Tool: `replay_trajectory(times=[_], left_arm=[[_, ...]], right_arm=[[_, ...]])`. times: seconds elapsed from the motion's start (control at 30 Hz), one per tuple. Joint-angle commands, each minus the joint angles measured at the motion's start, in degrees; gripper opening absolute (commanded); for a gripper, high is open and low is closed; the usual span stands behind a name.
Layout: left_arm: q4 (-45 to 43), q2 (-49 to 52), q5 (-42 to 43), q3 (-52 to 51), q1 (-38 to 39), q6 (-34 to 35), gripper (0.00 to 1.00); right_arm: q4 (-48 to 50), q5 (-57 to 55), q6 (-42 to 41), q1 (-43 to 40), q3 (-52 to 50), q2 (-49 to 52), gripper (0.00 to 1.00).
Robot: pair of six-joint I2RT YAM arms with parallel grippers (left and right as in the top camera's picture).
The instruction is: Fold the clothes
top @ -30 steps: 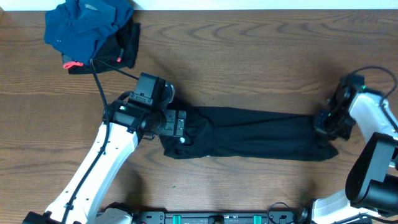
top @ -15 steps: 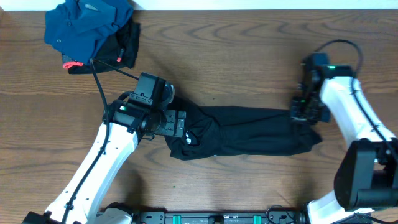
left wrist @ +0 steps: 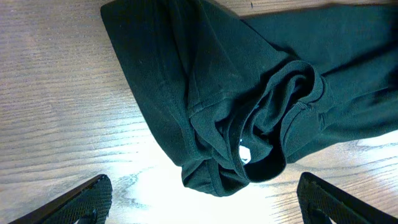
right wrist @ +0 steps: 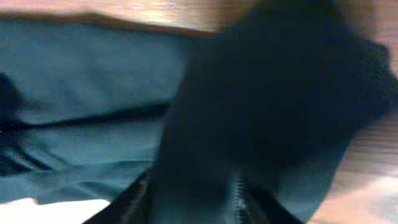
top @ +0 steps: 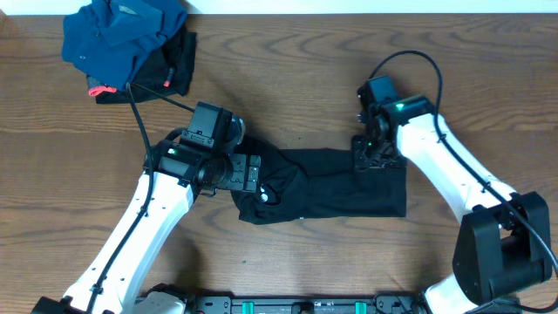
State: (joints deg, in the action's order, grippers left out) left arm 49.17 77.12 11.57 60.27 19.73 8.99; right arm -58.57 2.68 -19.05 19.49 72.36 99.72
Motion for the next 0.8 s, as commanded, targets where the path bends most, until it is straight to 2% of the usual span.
replay_trajectory(times=[0.0,0.1,0.27,0.43,0.53,0.6,0.7,0.77], left_arm=[[0.28,-0.02,-0.72,1.09,-0.13,-0.17,0.95],[0.28,-0.02,-0.72,1.09,-0.13,-0.17,0.95],[0.39,-0.02,-0.72,1.09,-0.13,-0.17,0.96],[1.18,-0.02,-0.72,1.09,-0.13,-0.17,0.96],[1.22,-0.02,-0.72,1.09,-0.13,-0.17,0.96],[1.07,-0.02,-0.72,1.09,-0.13,-0.17,0.96],[0.79,-0.02,-0.72,1.09,-0.13,-0.17,0.96],[0.79,-0.02,-0.72,1.09,-0.13,-0.17,0.96]], right_arm=[[0.61,3.61,-0.85,2.03,-0.11,0.52,0.51],[1.49,5.09,-0.85,3.04,-0.11,0.57,0.55],[1.95,5.25,-0.85,2.58,0.00,0.52,0.52],[0.79,3.32,-0.83,-1.46,0.42,-0.52,0.50],[0.90,5.03,0.04,-4.48,0.35,-0.46,0.44],[0.90,7.67,1.79,-5.49,0.00,-0.22,0.43],[1.33,10.97,2.84,-5.29,-1.27,-0.07,0.42],[2.64,11.82,2.82,-4.26,-2.64,0.04,0.37]])
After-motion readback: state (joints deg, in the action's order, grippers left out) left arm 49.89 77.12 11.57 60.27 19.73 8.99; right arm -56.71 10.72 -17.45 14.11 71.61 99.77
